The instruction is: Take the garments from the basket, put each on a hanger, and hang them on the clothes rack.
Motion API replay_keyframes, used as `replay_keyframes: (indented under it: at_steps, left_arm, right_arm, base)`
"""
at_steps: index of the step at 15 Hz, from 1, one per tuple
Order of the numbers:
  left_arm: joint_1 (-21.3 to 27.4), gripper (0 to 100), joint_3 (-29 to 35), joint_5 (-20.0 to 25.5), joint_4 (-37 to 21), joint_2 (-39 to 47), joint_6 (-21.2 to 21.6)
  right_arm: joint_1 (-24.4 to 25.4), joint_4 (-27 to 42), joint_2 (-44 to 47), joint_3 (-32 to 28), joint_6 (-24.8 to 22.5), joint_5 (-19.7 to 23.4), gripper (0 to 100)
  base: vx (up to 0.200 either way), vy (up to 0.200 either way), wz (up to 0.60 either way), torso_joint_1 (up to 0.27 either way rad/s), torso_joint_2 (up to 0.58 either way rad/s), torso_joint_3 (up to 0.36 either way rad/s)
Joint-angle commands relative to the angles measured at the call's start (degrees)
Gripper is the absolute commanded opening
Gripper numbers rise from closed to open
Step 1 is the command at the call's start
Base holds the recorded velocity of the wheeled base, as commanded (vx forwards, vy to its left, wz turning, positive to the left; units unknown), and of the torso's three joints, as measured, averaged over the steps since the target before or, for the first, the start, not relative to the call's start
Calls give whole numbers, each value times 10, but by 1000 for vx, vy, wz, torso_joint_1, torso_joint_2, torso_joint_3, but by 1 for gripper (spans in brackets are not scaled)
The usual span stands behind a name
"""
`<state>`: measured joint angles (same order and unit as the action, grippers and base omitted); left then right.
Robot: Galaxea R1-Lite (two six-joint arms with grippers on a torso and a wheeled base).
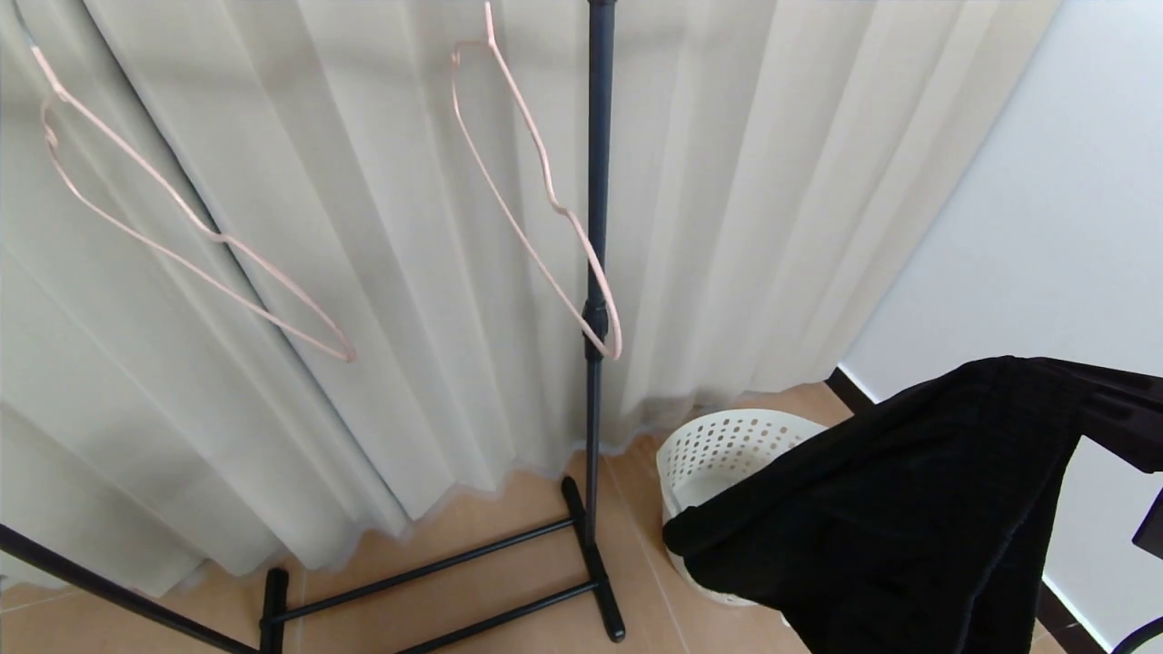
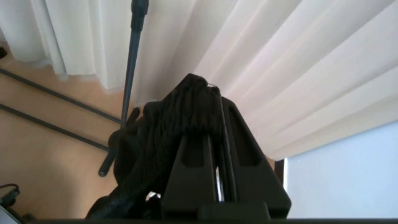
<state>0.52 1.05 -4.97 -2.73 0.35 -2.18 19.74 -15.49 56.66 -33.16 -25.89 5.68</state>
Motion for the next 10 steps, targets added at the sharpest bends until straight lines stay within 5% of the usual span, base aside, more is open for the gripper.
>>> replay_keyframes:
  at_steps: [1, 10]
  left_arm:
    - [0, 100, 0, 0, 0, 1, 0]
    - [0, 100, 0, 0, 0, 1, -1]
  right_arm:
    - [0, 0, 1, 0, 0, 0, 0]
    - [0, 2, 2, 0, 0, 0, 0]
  base:
    - [0, 0, 0, 168, -515, -242]
    - [0, 0, 0, 206, -554, -194]
